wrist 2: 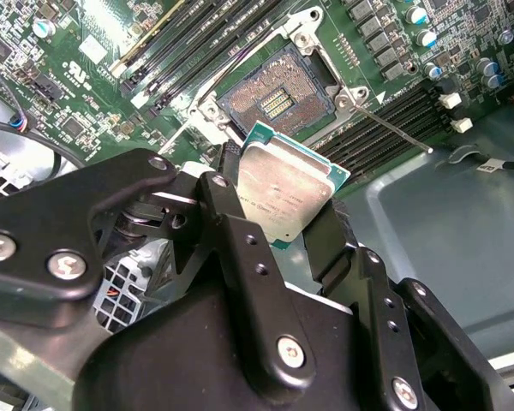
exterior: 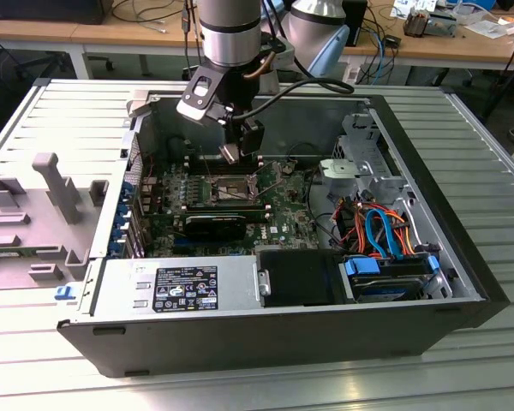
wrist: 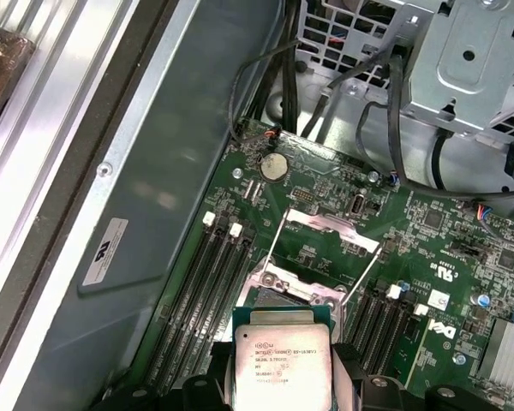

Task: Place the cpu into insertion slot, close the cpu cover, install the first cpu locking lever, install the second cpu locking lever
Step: 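Place the cpu into insertion slot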

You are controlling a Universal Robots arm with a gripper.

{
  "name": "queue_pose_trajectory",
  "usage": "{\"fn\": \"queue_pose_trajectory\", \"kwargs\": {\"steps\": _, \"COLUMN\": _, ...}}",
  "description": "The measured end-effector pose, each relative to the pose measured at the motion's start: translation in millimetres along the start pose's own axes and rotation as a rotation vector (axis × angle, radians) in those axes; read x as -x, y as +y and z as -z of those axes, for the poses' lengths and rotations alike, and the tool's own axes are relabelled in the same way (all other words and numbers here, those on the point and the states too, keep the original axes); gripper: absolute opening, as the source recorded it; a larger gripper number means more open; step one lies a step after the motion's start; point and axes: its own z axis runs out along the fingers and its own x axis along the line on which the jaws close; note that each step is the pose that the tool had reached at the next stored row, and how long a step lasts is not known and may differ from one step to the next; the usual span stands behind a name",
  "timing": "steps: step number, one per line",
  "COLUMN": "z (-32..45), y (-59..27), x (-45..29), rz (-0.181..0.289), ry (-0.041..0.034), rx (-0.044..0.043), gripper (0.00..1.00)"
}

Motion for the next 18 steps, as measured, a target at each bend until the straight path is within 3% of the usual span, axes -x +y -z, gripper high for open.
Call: {"fn": "queue_pose_trajectory", "kwargs": {"steps": 18, "z": -0.1, "y": 0.0, "x": 0.0, "rz": -0.023, "ry": -0.0021, "rx": 0.0004, "gripper": 0.55}}
